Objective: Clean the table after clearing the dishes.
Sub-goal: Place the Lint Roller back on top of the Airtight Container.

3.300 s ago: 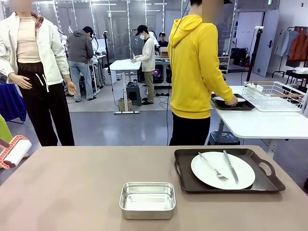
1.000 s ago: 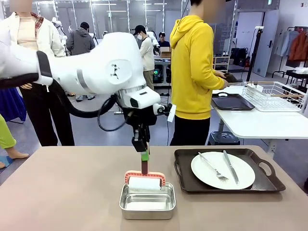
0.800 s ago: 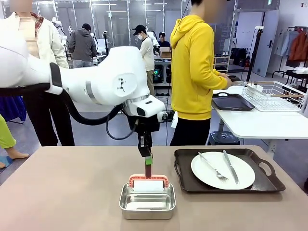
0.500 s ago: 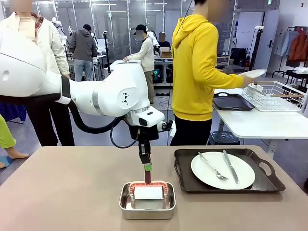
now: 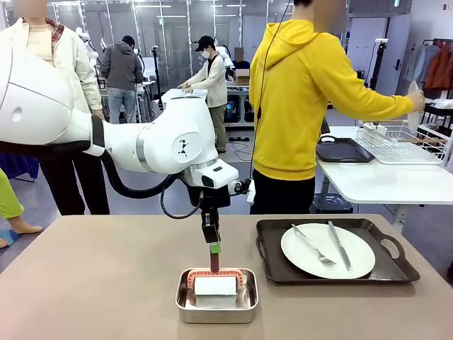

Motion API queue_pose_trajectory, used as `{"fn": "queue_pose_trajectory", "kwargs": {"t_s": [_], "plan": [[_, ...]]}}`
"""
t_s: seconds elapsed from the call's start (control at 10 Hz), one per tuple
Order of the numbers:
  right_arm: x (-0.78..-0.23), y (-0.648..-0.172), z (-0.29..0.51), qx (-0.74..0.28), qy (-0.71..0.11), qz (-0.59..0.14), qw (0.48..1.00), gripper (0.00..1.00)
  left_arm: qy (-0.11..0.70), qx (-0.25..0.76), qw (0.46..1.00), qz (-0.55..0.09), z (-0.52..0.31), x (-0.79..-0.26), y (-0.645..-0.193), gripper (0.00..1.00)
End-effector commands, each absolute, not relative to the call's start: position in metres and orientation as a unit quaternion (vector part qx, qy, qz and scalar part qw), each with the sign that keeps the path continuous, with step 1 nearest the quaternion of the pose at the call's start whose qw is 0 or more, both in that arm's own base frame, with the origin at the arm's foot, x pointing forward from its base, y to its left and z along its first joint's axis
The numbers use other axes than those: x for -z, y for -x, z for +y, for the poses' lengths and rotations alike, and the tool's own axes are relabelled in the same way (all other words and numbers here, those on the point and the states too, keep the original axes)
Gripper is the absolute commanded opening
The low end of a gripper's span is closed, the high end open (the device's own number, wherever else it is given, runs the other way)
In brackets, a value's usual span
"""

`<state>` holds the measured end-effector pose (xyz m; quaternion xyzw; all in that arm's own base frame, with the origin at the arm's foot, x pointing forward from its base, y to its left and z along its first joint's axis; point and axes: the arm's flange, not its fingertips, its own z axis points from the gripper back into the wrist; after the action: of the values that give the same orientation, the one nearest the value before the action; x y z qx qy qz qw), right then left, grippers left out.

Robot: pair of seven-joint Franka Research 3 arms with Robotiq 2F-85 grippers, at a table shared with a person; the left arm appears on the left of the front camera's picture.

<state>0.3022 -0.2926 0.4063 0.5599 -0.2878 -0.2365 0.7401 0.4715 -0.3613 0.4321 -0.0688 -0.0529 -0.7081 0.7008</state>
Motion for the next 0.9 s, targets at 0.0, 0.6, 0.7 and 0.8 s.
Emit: {"fn": "queue_pose_trajectory", "kwargs": {"t_s": [0.0, 0.6, 0.7, 0.8], "plan": [[-0.4093, -0.3007, -0.2926, 0.233, -0.563, -0.293, 0.737, 1.00, 0.066, 0.716, 0.692, -0.061, -0.3573, -0.4367, -0.4748, 1.00], [-0.4093, -0.3007, -0.2926, 0.233, -0.563, -0.293, 0.737, 1.00, 0.070, 0.718, 0.690, -0.055, -0.3558, -0.4410, -0.4813, 1.00], [-0.4093, -0.3007, -0.2926, 0.233, -0.563, -0.293, 0.737, 1.00, 0.072, 0.717, 0.691, -0.054, -0.3563, -0.4405, -0.4818, 1.00], [-0.4093, -0.3007, -0.2926, 0.233, -0.563, -0.293, 0.737, 1.00, 0.070, 0.718, 0.691, -0.053, -0.3567, -0.4403, -0.4820, 1.00]]}}
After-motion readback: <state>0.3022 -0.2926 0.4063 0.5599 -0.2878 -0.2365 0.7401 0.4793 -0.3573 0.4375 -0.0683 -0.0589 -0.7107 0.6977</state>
